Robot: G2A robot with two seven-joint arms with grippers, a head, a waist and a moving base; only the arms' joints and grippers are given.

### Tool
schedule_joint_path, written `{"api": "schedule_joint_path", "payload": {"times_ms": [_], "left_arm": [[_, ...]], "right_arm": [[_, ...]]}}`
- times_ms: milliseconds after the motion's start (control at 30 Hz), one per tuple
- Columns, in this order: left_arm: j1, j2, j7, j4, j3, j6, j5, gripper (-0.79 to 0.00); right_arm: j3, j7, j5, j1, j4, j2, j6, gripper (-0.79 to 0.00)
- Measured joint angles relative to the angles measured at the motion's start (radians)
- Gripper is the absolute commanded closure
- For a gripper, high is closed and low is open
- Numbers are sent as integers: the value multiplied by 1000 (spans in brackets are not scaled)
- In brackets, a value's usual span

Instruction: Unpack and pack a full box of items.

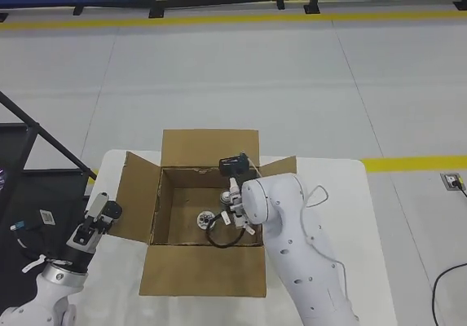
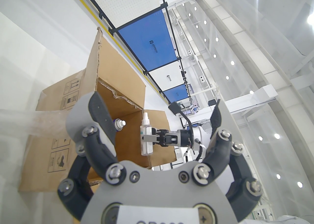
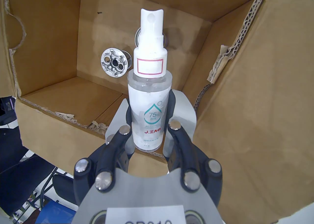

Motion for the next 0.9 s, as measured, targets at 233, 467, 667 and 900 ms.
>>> {"api": "schedule_joint_path", "payload": {"times_ms": [233, 467, 667, 900], "left_arm": [[0, 0, 0, 0, 0, 0, 0, -785], [0, 0, 0, 0, 0, 0, 0, -785], [0, 0, 0, 0, 0, 0, 0, -785], [0, 0, 0, 0, 0, 0, 0, -785]], "right_arm": [[-30, -54, -15, 37, 131, -10, 77, -99], [-59, -84, -52, 113, 283, -24, 152, -188], [-63, -111, -31, 157, 382, -35, 172, -326], [-60, -125, -19, 167, 400, -39, 174, -382]]}}
